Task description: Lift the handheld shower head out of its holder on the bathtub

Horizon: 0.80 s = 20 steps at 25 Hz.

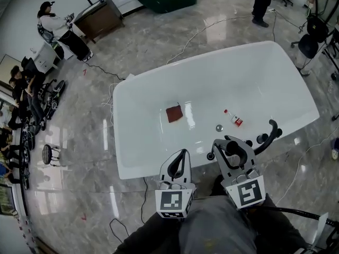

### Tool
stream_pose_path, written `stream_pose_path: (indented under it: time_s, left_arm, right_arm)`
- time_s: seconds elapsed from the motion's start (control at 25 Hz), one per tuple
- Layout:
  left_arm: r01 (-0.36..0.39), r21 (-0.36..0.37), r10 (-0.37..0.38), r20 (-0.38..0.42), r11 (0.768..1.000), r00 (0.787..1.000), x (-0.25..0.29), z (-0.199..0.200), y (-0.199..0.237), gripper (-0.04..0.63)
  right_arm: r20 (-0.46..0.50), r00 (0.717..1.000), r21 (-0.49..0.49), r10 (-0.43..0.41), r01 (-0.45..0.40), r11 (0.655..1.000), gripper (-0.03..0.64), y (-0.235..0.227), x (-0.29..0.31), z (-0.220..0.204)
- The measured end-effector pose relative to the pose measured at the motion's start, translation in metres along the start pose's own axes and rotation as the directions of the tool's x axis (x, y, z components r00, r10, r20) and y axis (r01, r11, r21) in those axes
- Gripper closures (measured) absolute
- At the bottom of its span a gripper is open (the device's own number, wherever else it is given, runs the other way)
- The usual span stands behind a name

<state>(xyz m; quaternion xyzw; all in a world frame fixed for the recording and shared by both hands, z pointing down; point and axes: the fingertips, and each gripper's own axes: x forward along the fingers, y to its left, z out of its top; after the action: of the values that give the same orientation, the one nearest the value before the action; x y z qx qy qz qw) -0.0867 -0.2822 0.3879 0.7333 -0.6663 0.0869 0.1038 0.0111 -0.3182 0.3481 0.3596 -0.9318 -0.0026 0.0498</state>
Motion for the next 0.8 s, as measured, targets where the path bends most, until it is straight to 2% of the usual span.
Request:
stream_pose_path:
  time_s: [0.16, 0.4, 0.56, 0.8]
  left_arm:
    - [-0.067, -0.025, 0.066, -0.013, 0.997, 0.998, -0.013, -0.014, -0.01, 0.592]
    - [-0.115, -0.033, 0.114, -0.026, 0.993, 0.993, -0.04, -0.018, -0.016, 0.592]
    - [-0.122, -0.041, 0.122, -0.017, 0.992, 0.992, -0.061, -0.023, -0.012, 0.592]
    - [-0.116, -0.06, 0.117, 0.015, 0.991, 0.993, -0.109, -0.041, 0.004, 0.592]
  right_arm:
    - [0.008, 0.998, -0.014, 0.063, -0.063, 0.998, 0.477, 0.002, -0.01, -0.003]
    - [0.031, 0.993, -0.035, 0.115, -0.114, 0.993, 0.477, 0.017, -0.022, 0.009]
    - [0.032, 0.993, -0.05, 0.112, -0.11, 0.993, 0.477, 0.03, -0.028, 0.014]
    - [0.056, 0.996, -0.099, 0.064, -0.059, 0.993, 0.477, 0.062, -0.047, 0.022]
